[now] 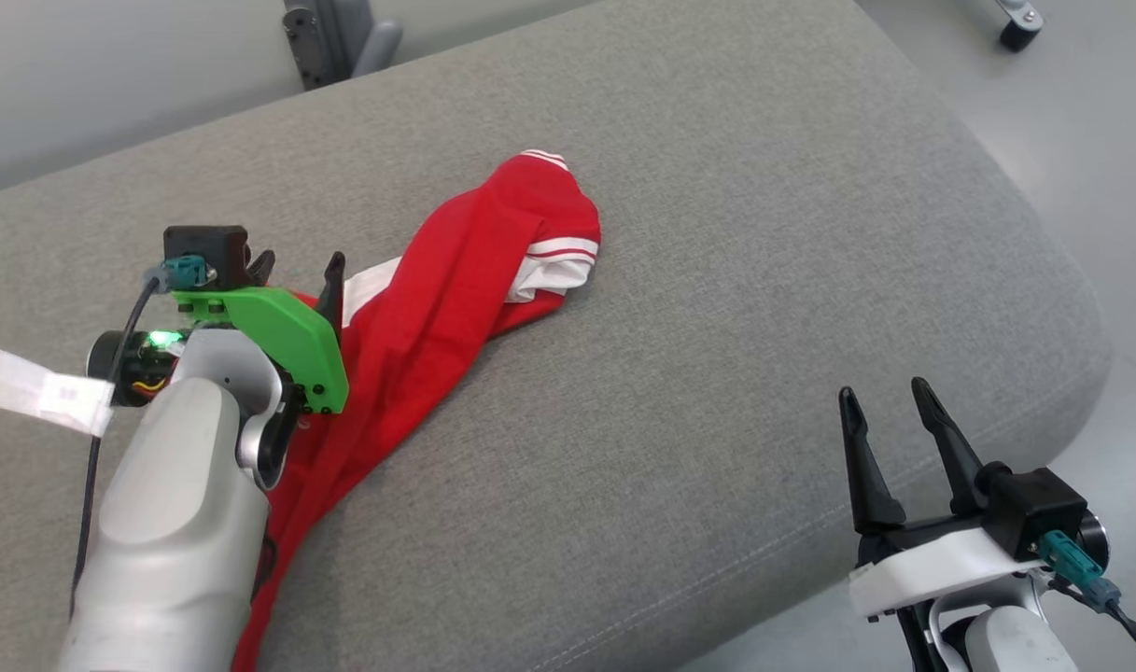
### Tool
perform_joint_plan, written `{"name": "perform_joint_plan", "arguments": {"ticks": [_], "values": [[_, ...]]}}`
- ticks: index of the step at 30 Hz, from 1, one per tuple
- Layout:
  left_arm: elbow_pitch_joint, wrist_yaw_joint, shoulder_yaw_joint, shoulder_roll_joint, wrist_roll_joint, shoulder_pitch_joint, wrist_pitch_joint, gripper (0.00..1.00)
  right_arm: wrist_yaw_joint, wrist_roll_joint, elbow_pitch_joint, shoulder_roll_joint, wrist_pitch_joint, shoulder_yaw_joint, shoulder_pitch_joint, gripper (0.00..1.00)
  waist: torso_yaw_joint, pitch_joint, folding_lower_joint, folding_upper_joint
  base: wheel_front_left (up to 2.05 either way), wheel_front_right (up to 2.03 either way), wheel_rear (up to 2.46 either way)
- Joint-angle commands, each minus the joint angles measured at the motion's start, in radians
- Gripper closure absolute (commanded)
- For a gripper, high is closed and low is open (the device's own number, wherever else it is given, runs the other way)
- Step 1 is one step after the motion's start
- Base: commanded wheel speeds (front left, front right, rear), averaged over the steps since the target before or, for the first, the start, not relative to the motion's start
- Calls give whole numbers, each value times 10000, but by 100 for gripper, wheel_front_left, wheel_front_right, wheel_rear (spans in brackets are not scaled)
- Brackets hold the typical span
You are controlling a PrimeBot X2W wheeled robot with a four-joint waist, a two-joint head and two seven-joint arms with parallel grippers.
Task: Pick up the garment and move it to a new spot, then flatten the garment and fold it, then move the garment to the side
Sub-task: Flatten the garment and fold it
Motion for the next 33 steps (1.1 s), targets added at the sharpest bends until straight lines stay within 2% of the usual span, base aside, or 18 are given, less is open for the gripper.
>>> {"name": "perform_joint_plan", "arguments": {"ticks": [1,10,20,21,22,23,29,33], "values": [[266,-64,-44,138,-61,-318,169,0,0,54,-37,-3,-31,56,-179,0,-620,581,0,79,0,0,0],[2034,-196,-350,571,-226,-1390,590,0,1,301,-69,-5,-31,321,-318,0,-1064,1038,0,79,0,0,0],[2927,-240,-1060,601,-641,-1576,454,1,1,398,-70,-6,-31,253,-370,0,-1071,1159,0,79,0,0,0],[2954,-239,-1166,576,-736,-1570,444,40,1,390,-57,-5,-31,232,-376,0,-1046,1150,0,79,0,0,0],[2935,-240,-1321,544,-802,-1560,430,60,1,378,-43,-5,-31,214,-382,0,-1018,1140,0,79,0,0,0],[2902,-241,-1475,537,-833,-1542,408,100,1,368,-32,-5,-31,218,-382,0,-985,1125,0,79,0,0,0],[2432,-241,-2297,608,-1627,-1430,117,100,1,279,22,-6,-31,240,-300,0,-797,949,0,79,0,0,0],[2396,-204,-2075,903,-1903,-1895,-862,100,1,215,44,-6,-31,241,-188,0,-683,796,0,79,0,0,0]]}}
